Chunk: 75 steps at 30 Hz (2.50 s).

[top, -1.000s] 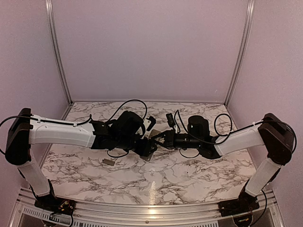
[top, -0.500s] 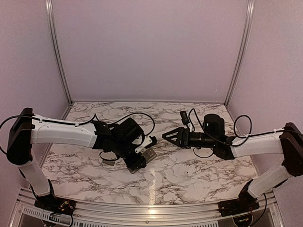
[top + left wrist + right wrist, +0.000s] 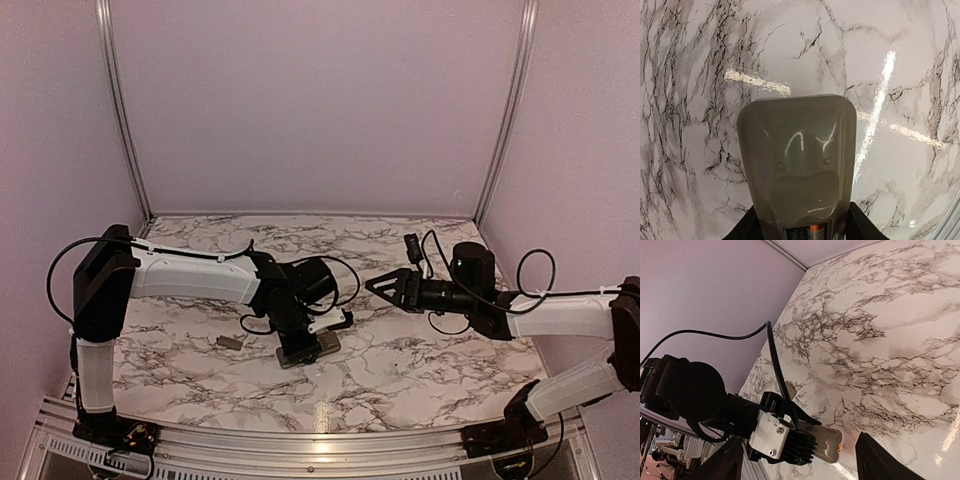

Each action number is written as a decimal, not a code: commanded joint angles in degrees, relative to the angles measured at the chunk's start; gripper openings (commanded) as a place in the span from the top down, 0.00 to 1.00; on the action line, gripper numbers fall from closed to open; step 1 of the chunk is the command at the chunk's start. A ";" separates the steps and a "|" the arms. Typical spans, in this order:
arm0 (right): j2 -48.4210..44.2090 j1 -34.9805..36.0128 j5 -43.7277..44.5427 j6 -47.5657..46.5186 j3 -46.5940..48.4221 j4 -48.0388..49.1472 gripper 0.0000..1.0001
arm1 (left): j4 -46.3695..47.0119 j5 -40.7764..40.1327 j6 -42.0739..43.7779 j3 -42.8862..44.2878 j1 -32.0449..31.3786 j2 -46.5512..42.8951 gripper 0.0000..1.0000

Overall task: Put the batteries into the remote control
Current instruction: Place the remote control without the battery cover at the center of the board, then adjust the battery cover at the center of the board.

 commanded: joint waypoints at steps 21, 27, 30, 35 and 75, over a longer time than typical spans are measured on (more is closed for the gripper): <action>-2.44 -2.02 -1.41 -3.17 -0.39 -1.48 0.25 | -6.09 -1.84 2.92 9.35 0.31 8.09 0.28; -1.89 -1.99 -2.69 -4.50 0.52 -1.61 0.26 | -1.98 -2.92 7.38 0.17 1.02 -4.01 0.11; -1.20 -2.01 -3.56 -4.68 0.63 -0.64 0.26 | 2.58 -3.11 9.89 -7.58 2.94 -12.43 0.07; -0.72 -2.00 -5.16 -4.89 0.55 1.05 0.26 | 8.10 0.50 15.92 -20.14 10.58 -25.04 0.04; 3.02 -2.00 -10.24 -1.93 -0.07 9.51 0.28 | 1.25 3.89 30.97 -26.06 25.09 -17.34 0.23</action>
